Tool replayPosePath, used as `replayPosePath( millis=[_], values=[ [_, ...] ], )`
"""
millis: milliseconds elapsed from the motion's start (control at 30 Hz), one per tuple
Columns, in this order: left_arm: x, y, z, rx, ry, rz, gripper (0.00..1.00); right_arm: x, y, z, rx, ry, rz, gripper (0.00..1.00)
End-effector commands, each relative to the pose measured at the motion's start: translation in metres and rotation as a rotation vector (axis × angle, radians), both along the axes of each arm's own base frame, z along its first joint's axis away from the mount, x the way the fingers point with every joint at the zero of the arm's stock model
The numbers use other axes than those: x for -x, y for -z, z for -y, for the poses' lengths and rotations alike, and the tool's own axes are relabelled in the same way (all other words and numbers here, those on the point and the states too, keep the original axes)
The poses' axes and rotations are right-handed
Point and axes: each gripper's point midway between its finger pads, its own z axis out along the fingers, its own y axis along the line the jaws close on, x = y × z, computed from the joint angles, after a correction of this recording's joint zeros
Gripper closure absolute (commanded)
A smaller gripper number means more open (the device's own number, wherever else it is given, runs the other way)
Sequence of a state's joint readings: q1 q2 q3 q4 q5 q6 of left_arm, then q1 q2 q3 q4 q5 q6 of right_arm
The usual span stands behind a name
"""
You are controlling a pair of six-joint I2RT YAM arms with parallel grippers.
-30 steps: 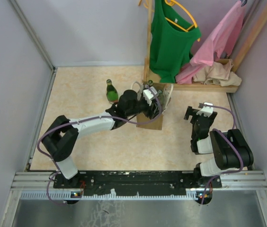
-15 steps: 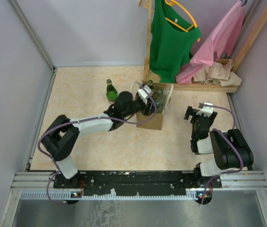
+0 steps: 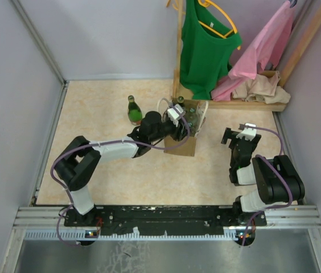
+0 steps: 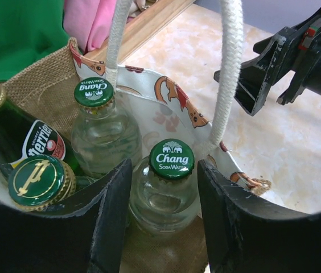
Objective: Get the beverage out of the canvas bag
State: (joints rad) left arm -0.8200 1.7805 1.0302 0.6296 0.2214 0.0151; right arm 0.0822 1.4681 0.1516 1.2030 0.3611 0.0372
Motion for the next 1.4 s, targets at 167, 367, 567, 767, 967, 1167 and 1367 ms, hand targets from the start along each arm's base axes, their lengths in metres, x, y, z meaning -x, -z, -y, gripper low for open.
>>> replayPosePath(
  millis=[167, 367, 567, 767, 967, 1167, 1367],
  values=[
    [-0.008, -0.008, 0.012, 0.051, 0.014, 0.01, 0.46, -0.008, -0.024, 0.0, -0.009, 0.004, 0.083, 0.01],
    [-0.011, -0.009, 0.017, 0.06, 0.021, 0.012, 0.42, -0.008, -0.023, 0.0, -0.009, 0.005, 0.083, 0.01],
    [-0.017, -0.01, 0.023, 0.07, 0.016, 0.012, 0.42, -0.008, -0.023, 0.0, -0.009, 0.004, 0.082, 0.01],
    [-0.019, -0.004, 0.024, 0.063, 0.009, 0.0, 0.66, -0.008, -0.024, 0.0, -0.009, 0.005, 0.083, 0.01],
    [-0.019, -0.008, 0.022, 0.062, 0.002, -0.002, 1.0, -0.008, -0.023, 0.0, -0.009, 0.004, 0.082, 0.01],
    [-0.024, -0.05, 0.02, 0.102, -0.016, 0.075, 1.0, -0.008, -0.023, 0.0, -0.009, 0.004, 0.083, 0.01],
    [-0.03, -0.107, 0.016, 0.17, -0.048, 0.198, 1.0, -0.008, -0.024, 0.0, -0.009, 0.005, 0.083, 0.01]
  ],
)
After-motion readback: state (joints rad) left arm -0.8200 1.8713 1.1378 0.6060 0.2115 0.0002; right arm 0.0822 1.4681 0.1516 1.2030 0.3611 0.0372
